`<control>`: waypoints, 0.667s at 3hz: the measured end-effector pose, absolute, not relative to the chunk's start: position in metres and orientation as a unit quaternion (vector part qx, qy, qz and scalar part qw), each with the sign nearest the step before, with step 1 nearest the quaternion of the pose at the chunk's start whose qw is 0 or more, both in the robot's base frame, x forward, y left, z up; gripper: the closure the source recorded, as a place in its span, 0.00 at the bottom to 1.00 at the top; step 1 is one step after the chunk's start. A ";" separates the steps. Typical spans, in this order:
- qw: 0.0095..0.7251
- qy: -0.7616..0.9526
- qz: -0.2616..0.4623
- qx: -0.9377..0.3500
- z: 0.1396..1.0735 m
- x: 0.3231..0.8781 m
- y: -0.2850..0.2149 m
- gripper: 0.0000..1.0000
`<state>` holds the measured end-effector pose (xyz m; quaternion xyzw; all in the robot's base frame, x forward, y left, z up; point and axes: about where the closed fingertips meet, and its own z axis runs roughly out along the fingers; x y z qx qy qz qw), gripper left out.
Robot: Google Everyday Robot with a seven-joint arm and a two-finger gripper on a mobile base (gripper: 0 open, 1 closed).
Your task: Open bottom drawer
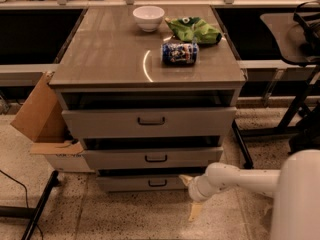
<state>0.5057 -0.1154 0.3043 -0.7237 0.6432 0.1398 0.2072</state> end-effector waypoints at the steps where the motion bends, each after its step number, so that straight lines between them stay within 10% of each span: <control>1: 0.190 0.658 0.130 -0.717 0.266 0.512 -0.110 0.00; 2: 0.188 0.659 0.130 -0.717 0.263 0.512 -0.108 0.00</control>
Offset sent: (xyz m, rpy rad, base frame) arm 0.0050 0.0046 -0.0324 -0.0341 0.0135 -0.0242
